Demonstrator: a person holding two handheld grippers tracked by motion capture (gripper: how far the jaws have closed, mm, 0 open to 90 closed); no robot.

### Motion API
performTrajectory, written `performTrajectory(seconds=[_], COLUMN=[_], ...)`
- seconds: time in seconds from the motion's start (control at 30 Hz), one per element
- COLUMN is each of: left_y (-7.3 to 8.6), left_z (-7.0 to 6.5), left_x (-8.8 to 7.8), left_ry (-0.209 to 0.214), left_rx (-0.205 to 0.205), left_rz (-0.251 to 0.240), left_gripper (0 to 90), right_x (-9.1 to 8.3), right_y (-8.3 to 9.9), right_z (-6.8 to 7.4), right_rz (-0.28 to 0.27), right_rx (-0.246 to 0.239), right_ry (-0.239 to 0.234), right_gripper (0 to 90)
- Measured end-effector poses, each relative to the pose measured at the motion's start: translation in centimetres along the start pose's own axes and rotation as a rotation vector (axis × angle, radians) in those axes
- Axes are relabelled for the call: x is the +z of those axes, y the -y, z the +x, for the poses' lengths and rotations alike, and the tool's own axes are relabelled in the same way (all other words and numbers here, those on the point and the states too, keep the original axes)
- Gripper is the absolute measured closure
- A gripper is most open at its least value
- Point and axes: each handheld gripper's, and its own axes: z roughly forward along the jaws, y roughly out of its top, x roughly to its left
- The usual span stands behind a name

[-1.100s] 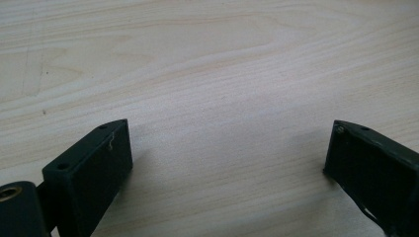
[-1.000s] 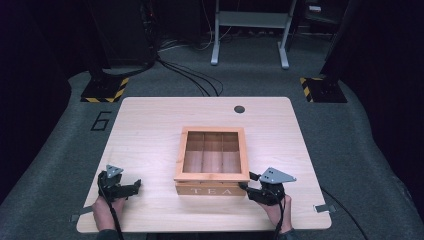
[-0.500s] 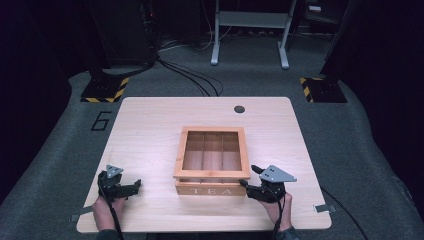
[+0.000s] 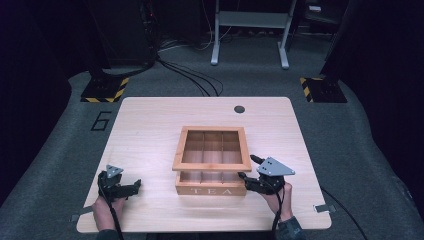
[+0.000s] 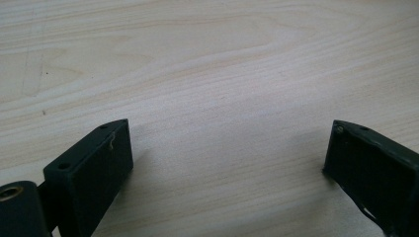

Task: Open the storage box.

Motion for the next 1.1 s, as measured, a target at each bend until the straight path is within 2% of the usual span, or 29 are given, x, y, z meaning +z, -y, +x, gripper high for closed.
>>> performTrajectory(seconds=[0.1, 0.37, 0.5, 0.73, 1.1], left_y=[0.0, 0.0, 0.0, 0.0, 0.0], left_z=[0.0, 0.0, 0.0, 0.0, 0.0], left_x=[0.0, 0.0, 0.0, 0.0, 0.0], left_ry=[0.000, 0.000, 0.000, 0.000, 0.001], left_rx=[0.000, 0.000, 0.000, 0.001, 0.003], left_rz=[0.000, 0.000, 0.001, 0.003, -0.002], left_gripper=[4.3, 4.3, 4.3, 4.3, 4.5], right_x=[0.2, 0.4, 0.7, 1.3, 1.4], right_y=[-0.6, -1.8, -2.5, -3.1, -4.4], right_z=[-0.1, -0.8, -1.5, -1.5, -2.5], right_rz=[-0.008, -0.038, -0.050, -0.050, -0.061], right_rx=[-0.027, -0.044, -0.046, -0.073, -0.056], right_ry=[0.009, 0.010, 0.000, -0.016, -0.048], right_gripper=[31.9, 32.5, 32.5, 34.9, 38.0])
